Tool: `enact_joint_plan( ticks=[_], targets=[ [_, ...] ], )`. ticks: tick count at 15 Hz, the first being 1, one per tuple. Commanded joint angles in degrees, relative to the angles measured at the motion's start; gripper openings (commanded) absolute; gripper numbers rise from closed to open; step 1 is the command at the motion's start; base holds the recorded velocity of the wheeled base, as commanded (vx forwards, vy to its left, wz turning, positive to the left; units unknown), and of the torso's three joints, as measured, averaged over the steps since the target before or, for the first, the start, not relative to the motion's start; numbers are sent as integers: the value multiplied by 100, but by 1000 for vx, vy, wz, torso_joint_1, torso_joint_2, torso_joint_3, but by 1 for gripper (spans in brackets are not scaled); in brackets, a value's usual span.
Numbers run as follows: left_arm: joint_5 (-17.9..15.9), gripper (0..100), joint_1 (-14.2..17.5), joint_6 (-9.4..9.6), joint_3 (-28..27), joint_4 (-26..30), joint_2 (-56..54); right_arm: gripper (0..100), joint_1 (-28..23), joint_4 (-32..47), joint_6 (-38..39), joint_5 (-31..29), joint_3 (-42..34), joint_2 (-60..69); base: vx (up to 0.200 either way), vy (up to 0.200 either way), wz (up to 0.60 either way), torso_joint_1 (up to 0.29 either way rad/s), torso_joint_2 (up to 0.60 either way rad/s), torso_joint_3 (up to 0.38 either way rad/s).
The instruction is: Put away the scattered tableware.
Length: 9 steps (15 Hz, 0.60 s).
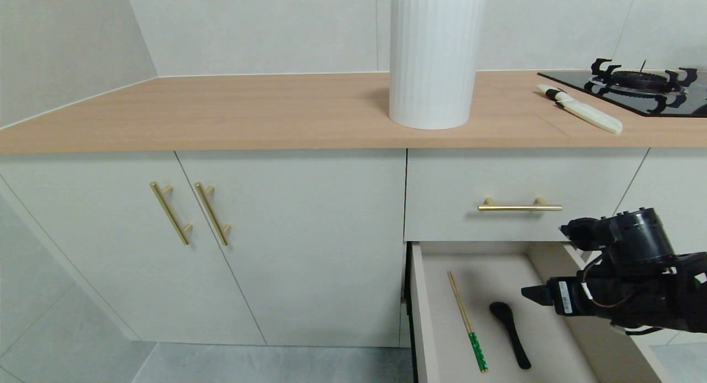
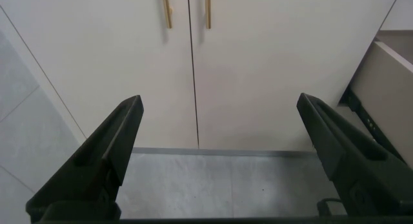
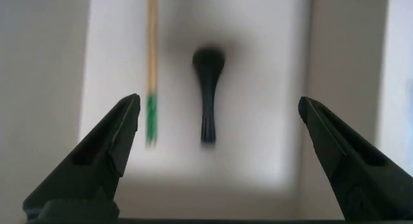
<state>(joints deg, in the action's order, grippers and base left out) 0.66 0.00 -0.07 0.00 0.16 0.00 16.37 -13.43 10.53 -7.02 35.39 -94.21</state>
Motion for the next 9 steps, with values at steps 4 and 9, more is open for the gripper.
enact_joint_plan(
  ticks=[4, 9],
  targets=[
    [-4, 100, 0, -1, 0, 2, 0, 100, 771, 2266, -16, 676, 249, 2003, 0, 0, 0, 0, 0, 0],
    [-4, 100, 0, 16, 0, 2, 0, 100, 1404, 3066, -157, 641, 205, 2337, 0, 0, 0, 0, 0, 0]
  ],
)
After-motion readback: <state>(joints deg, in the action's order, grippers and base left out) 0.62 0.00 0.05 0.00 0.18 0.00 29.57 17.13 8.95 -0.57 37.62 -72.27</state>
